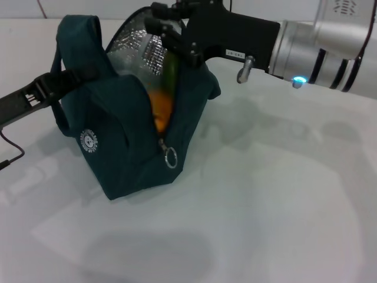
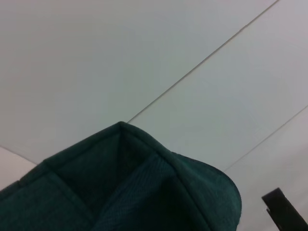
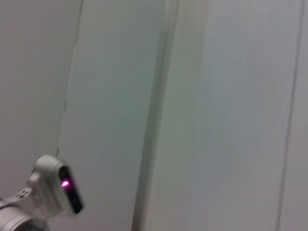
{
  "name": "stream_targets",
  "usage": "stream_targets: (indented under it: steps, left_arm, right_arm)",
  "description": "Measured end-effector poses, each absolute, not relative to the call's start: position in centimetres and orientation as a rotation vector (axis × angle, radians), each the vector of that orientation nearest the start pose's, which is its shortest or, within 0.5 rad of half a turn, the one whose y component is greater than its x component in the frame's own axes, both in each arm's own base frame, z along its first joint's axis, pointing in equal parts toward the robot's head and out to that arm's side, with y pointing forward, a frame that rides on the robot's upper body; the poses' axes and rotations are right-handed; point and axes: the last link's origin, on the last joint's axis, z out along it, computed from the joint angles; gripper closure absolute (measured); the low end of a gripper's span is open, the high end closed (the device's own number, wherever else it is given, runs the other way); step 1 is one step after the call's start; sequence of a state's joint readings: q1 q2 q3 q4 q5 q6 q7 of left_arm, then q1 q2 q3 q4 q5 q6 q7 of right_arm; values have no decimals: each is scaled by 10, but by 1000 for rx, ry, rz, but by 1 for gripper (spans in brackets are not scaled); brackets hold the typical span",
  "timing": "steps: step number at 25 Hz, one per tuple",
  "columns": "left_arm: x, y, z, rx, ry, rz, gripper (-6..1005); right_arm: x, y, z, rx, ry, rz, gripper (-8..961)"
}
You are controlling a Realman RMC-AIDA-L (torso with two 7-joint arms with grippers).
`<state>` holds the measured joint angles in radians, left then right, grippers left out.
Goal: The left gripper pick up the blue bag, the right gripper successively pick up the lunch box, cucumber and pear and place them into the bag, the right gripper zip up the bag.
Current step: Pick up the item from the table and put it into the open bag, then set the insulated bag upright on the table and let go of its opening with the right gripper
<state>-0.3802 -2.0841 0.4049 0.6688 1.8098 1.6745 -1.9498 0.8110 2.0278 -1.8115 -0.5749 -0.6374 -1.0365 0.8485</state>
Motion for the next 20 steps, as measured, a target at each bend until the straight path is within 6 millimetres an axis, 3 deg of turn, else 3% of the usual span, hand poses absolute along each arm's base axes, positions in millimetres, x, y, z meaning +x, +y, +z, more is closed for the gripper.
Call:
stream_targets:
  steps: [5, 6, 12, 16, 20]
  left_arm:
    - [-304, 296, 58, -2103, -1461, -1296, 958]
    - [-304, 296, 58, -2103, -1461, -1295, 958]
    - [-304, 296, 59, -2103, -1458, -1292, 958]
    - [-305, 296, 59, -2103, -1457, -1291, 958]
    - [-304, 296, 59, -2102, -1461, -1293, 958]
  right_arm:
    - [90, 395, -56, -2504, -48, 1087, 629]
    - [90, 395, -56, -2504, -48, 1087, 610]
    - [137, 394, -41, -2450, 46, 994, 498]
    - [162, 382, -48, -2504, 42, 887, 423]
    - [174, 372, -57, -2548, 31, 826, 344]
